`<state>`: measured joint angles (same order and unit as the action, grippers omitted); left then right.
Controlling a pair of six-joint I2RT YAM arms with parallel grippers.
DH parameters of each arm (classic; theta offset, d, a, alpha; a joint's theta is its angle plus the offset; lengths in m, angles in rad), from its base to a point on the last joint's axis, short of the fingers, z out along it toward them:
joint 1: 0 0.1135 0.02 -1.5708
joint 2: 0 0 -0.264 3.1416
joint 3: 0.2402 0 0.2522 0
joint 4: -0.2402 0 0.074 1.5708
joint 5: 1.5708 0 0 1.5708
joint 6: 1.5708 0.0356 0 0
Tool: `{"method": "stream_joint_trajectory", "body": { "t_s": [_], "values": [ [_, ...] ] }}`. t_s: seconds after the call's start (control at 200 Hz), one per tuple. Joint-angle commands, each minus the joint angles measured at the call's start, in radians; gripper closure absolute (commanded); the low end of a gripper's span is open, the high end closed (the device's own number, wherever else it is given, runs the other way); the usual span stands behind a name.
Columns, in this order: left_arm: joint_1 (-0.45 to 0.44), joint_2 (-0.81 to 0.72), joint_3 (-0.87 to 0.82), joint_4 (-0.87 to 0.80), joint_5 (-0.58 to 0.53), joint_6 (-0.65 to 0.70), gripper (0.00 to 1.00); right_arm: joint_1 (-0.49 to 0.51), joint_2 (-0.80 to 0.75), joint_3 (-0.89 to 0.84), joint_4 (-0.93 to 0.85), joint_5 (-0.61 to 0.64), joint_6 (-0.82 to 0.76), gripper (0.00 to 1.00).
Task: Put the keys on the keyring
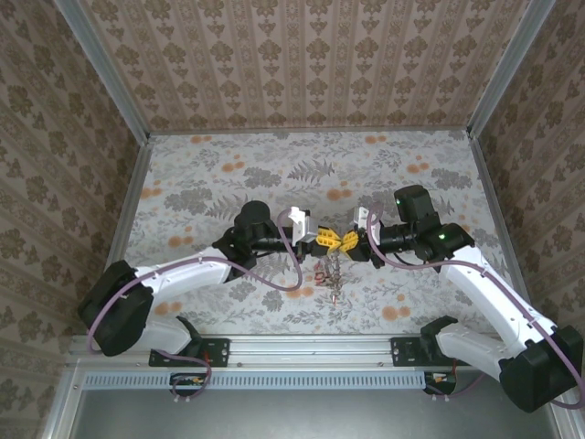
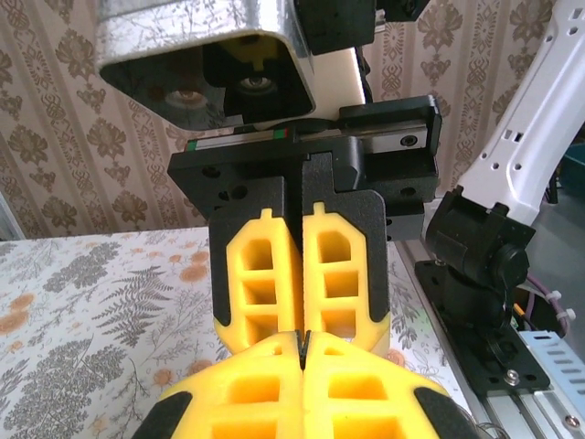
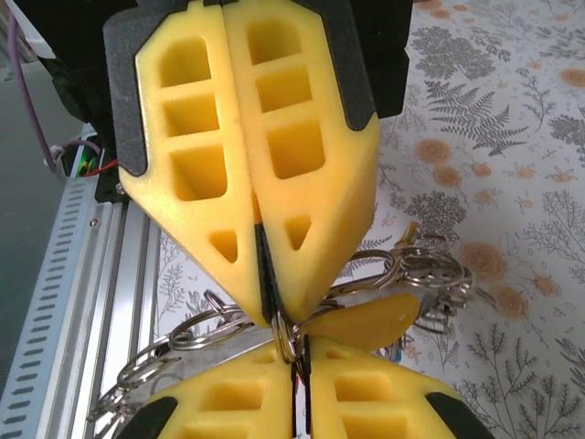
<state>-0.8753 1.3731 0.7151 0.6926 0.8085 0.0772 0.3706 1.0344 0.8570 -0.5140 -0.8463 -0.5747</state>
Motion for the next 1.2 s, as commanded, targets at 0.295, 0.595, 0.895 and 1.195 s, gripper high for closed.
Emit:
{"method": "stream_joint_trajectory", "body": {
  "t_s": [0.295,0.595,0.895,1.195],
  "values": [
    [-0.01,0.046,-0.031,0.18,0.009,-0.056,1.0,-0.005,-0.023,0.003,0.054,-0.079,0.003,0.9],
    [0.021,-0.007,-0.01,-0.047,-0.043,0.005,0.82,-0.007,-0.013,0.058,-0.086,0.042,-0.067,1.0],
    [0.022,-0.043,0.039,-0.416,-0.038,0.161,0.78,0.026,-0.002,0.116,-0.178,0.122,-0.124,1.0],
    [0.024,-0.046,0.083,-0.398,-0.026,0.152,0.74,0.106,0.047,0.166,-0.239,0.255,-0.178,1.0]
  ]
}}
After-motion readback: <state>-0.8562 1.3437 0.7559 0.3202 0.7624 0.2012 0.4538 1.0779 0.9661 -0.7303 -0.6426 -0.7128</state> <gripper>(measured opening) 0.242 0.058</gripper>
